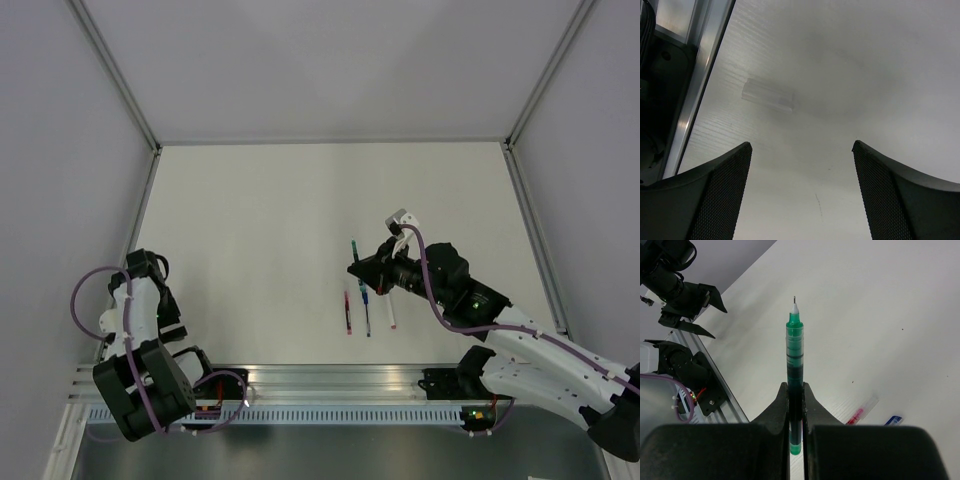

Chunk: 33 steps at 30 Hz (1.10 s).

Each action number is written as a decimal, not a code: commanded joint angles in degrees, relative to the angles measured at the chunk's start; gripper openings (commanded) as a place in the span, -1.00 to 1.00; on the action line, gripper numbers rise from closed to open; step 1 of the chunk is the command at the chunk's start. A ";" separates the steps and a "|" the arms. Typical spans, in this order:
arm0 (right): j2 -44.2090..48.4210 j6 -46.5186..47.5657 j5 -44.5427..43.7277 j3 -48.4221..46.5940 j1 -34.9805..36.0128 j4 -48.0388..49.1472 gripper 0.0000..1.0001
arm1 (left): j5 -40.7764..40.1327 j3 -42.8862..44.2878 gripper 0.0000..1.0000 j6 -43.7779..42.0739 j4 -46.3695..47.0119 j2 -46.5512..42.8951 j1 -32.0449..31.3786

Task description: Insert the pens into the pen caps

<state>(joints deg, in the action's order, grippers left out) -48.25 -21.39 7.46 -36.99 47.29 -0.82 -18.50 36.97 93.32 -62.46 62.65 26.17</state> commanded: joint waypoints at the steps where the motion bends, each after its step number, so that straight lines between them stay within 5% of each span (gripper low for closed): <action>1: 0.35 0.03 -1.13 -0.27 -0.09 1.79 -1.00 | -3.21 0.56 0.76 5.03 0.22 -1.39 0.11; 21: -1.14 0.47 -3.07 -0.36 -0.09 1.87 -1.00 | -7.60 -7.44 0.67 17.77 0.23 -8.95 1.07; 33: -2.20 0.73 -4.12 -0.45 0.00 1.87 -1.00 | -7.86 -10.60 0.53 22.17 2.87 -5.44 1.16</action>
<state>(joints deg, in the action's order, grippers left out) -50.09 -21.19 4.34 -36.97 47.29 -0.84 -24.56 27.14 111.15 -60.36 56.82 26.94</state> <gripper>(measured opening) 0.064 0.771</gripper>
